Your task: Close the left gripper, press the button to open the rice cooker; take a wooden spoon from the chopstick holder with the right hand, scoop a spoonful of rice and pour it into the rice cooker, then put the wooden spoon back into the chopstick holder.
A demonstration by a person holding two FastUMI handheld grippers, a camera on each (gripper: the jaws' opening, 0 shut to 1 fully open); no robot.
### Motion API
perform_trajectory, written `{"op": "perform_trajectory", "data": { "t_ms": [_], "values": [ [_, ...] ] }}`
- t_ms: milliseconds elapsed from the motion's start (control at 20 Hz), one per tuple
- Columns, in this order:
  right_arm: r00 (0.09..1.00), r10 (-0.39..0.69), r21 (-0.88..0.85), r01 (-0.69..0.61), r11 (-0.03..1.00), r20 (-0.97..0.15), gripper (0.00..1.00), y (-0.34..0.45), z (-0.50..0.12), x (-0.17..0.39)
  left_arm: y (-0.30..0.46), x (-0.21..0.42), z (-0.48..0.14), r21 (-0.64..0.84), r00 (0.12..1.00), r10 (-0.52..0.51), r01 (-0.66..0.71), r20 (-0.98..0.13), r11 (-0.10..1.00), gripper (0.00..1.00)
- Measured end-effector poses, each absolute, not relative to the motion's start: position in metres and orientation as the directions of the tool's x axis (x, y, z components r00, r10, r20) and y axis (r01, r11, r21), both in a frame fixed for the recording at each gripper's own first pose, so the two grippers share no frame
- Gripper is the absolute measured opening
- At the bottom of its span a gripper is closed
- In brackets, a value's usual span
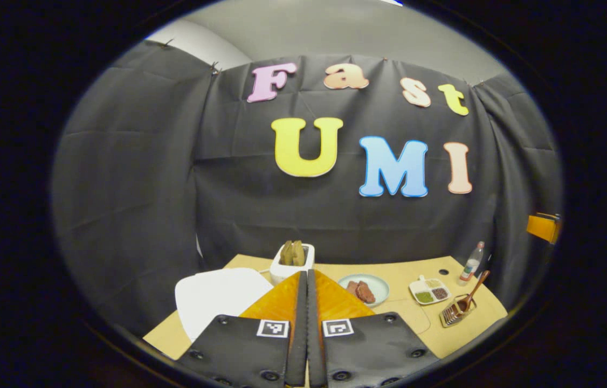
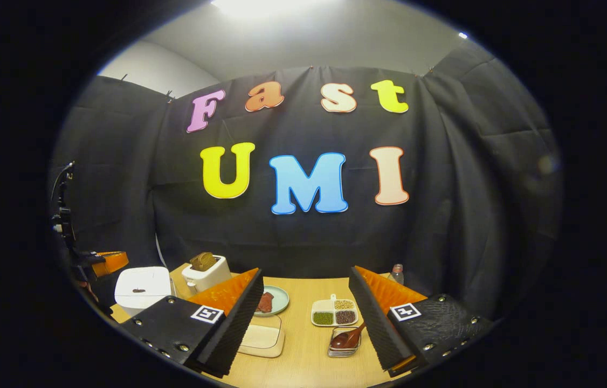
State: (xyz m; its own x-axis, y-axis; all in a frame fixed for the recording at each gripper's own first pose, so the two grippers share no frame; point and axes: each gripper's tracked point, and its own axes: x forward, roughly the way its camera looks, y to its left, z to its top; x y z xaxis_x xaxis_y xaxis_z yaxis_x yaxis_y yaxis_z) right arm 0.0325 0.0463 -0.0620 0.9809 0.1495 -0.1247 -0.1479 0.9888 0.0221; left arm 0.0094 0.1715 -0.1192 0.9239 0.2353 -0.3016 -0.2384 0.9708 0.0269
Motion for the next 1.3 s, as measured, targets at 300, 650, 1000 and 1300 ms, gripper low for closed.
{"op": "perform_trajectory", "data": {
  "t_ms": [300, 650, 1000, 1300],
  "values": [
    [0.976, 0.153, 0.004, -0.154, 0.988, -0.156, 0.97, 0.046, -0.078, 0.040, 0.238, 0.009, -0.172, -0.032, 0.852, 0.260, -0.307, -0.454, 0.951, 0.08],
    [0.974, 0.128, -0.001, -0.130, 0.992, -0.189, 0.97, 0.035, -0.088, 0.043, 0.274, 0.010, -0.240, -0.031, 0.723, 0.264, -0.366, -0.639, 0.930, 0.09],
    [0.978, 0.083, -0.025, -0.090, 0.996, -0.194, 0.97, 0.021, -0.089, 0.043, 0.286, 0.010, -0.268, -0.040, 0.664, 0.260, -0.401, -0.701, 0.915, 0.08],
    [0.981, 0.084, -0.025, -0.089, 0.996, -0.177, 0.96, 0.020, -0.086, 0.042, 0.283, 0.025, -0.193, 0.036, 0.799, 0.337, -0.369, -0.498, 0.929, 0.27]
  ]
}}
